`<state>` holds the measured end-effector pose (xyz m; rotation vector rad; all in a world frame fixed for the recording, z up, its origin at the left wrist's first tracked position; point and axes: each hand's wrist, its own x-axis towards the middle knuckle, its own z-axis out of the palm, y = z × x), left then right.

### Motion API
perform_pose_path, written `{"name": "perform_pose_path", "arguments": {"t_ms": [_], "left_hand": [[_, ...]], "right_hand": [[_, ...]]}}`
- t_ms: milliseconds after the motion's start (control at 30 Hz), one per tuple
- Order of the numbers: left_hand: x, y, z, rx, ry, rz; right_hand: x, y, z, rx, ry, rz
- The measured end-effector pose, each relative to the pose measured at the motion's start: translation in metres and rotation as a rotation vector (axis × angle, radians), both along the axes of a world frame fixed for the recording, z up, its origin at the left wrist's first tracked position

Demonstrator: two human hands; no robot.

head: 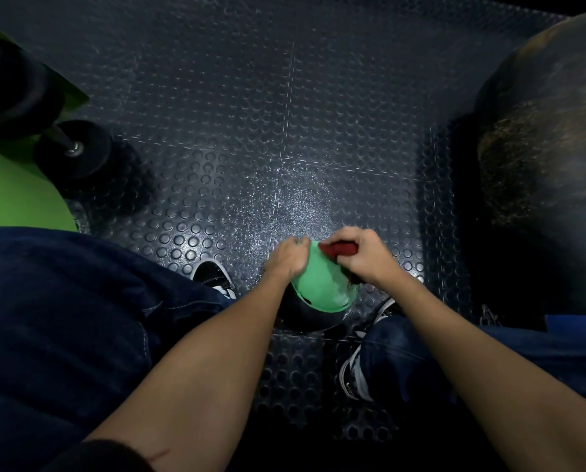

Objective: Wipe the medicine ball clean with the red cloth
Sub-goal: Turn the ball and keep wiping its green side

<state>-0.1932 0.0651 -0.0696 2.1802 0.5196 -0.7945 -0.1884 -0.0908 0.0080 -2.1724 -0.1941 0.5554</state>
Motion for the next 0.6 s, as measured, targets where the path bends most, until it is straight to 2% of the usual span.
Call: {"name": "perform_pose_path", "arguments": {"t_ms": [67,100,200,300,433,533,600], "left_hand": [[0.002,0.002,0.008,0.088,-0.004,-0.001],[0.001,0.002,0.012,0.156,-0.006,0.026],[-0.014,-0.003,0.027,0.257,0.071,0.138],[-0.033,-0.007,0.022,0.198,0.094,0.211],[-0.038,0.001,0.005,0.159,0.004,0.291],[-0.038,0.008,0.0,0.141,-0.034,0.306],[-0.037,0.009,0.001,0.136,-0.041,0.263]], "right_hand": [[0.005,-0.003,-0.001,-0.007,0.013,-0.181],[0.008,-0.003,0.0,-0.052,-0.016,-0.192],[0.013,0.005,-0.002,-0.149,-0.056,-0.048],[0.011,0.024,-0.01,-0.182,-0.016,0.053],[0.002,0.044,-0.008,-0.16,-0.034,0.054],[0.005,0.045,0.001,-0.037,0.122,0.168],[0.016,0.04,-0.001,-0.043,0.169,0.09]]}}
